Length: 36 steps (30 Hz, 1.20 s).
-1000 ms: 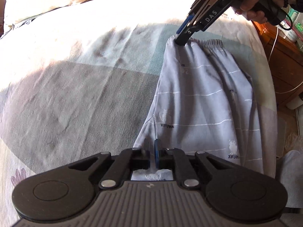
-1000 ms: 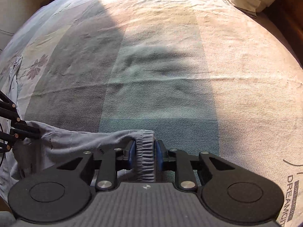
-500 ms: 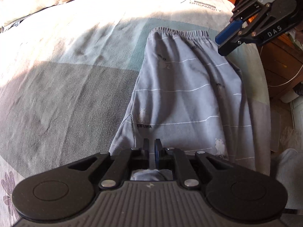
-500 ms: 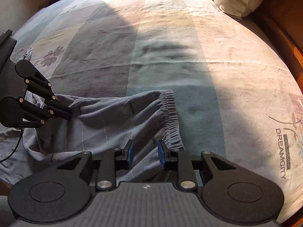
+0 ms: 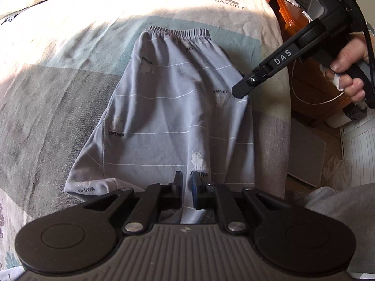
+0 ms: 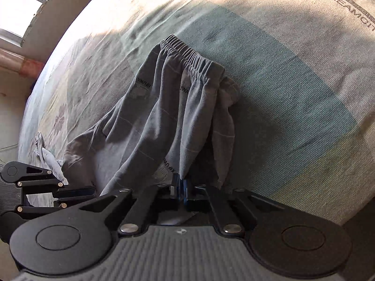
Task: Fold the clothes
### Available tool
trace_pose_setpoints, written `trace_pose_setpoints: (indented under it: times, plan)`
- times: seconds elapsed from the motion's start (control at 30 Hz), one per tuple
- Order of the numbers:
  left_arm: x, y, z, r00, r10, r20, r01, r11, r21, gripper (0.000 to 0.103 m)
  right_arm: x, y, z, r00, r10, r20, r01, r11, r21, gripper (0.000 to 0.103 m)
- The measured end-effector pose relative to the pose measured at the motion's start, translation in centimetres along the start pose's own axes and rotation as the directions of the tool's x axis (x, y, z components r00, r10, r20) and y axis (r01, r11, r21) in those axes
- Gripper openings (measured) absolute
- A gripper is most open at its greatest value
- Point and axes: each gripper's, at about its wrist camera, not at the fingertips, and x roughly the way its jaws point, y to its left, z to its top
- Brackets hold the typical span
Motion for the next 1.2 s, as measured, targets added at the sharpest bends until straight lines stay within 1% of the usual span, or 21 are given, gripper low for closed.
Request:
trace_pose_setpoints:
  times: [0.13,0.2,0.23,0.27,0.33,0.37,0.47,0.5,0.6,0.63,0.73,0.8,0.9,0.97,1.0,1.07,1.13,1.2]
  plan:
    - [-0.2,-0.5,-1.3,1.000,0.004,-0.030,-0.005,0.999,-0.038,0.012,-0.7,-0.4,-0.6,0.998,-0.055,-0.020,0.054,0.998,-0.042,0.003]
    - [-0.4,-0.5,-2.1,0.999,0.008,-0.037,-0.011,0.996,-0.083,0.017,-1.0,0.1,-0.4,0.997,-0.068,-0.027,0.066,0.994,-0.082,0.005]
    - [-0.6,-0.3,-2.5,0.999,0.009,-0.037,-0.013,0.993,-0.114,0.019,-1.2,0.5,-0.3,0.997,-0.074,-0.029,0.071,0.992,-0.104,0.009]
    - [-0.9,-0.1,-3.0,0.999,0.007,-0.035,-0.013,0.989,-0.149,0.022,-1.5,0.9,-0.2,0.996,-0.083,-0.024,0.079,0.989,-0.128,0.010]
    - [-1.5,0.5,-4.0,1.000,0.006,-0.031,-0.012,0.975,-0.224,0.025,-2.1,2.1,0.0,0.995,-0.097,-0.005,0.095,0.980,-0.173,0.011]
    - [-1.8,0.9,-4.7,0.999,0.007,-0.032,-0.016,0.963,-0.268,0.027,-2.5,2.7,0.1,0.994,-0.105,0.006,0.104,0.975,-0.197,0.011]
    - [-2.2,1.7,-6.4,0.999,0.022,-0.032,-0.033,0.920,-0.392,0.040,-3.2,4.9,0.5,0.988,-0.149,0.046,0.156,0.943,-0.295,0.012]
    - [-2.2,1.7,-6.8,0.999,0.030,-0.029,-0.039,0.902,-0.430,0.043,-3.4,5.7,0.7,0.984,-0.166,0.064,0.178,0.926,-0.333,0.012]
    - [-2.6,3.2,-8.9,0.999,0.041,-0.024,-0.048,0.842,-0.538,0.045,-3.8,8.2,1.2,0.969,-0.210,0.130,0.246,0.857,-0.452,0.015]
    - [-2.8,3.9,-9.7,0.999,0.044,-0.022,-0.049,0.819,-0.572,0.045,-3.7,9.0,1.4,0.970,-0.202,0.135,0.242,0.838,-0.489,0.017]
    - [-3.8,5.9,-12.2,0.999,0.036,-0.019,-0.040,0.746,-0.665,0.046,-2.1,11.8,1.4,0.990,-0.129,0.064,0.142,0.788,-0.600,0.022]
    - [-4.1,6.5,-13.6,0.999,0.031,-0.012,-0.030,0.696,-0.717,0.046,-0.4,14.1,0.7,0.996,-0.083,-0.020,0.048,0.733,-0.679,0.022]
    - [-4.6,7.3,-15.5,0.999,0.033,0.016,-0.008,0.615,-0.788,0.046,2.5,17.8,-0.9,0.989,-0.031,-0.143,-0.090,0.638,-0.764,0.031]
    - [-5.2,7.8,-16.5,0.998,0.044,0.043,0.010,0.572,-0.820,0.046,4.2,19.8,-1.7,0.982,-0.025,-0.187,-0.139,0.577,-0.805,0.031]
    - [-5.5,8.2,-17.0,0.997,0.050,0.059,0.022,0.554,-0.833,0.048,4.9,20.6,-1.8,0.977,-0.023,-0.214,-0.165,0.556,-0.814,0.031]
    - [-6.0,9.5,-18.0,0.993,0.073,0.094,0.044,0.506,-0.861,0.050,6.0,22.1,-2.6,0.969,-0.020,-0.245,-0.199,0.525,-0.827,0.031]
    - [-6.4,10.9,-19.0,0.987,0.103,0.125,0.064,0.457,-0.887,0.050,6.9,23.1,-2.8,0.962,-0.017,-0.274,-0.225,0.524,-0.822,0.031]
    - [-6.6,12.7,-20.3,0.978,0.133,0.159,0.097,0.388,-0.916,0.053,7.5,23.7,-3.0,0.959,-0.015,-0.283,-0.233,0.528,-0.816,0.032]
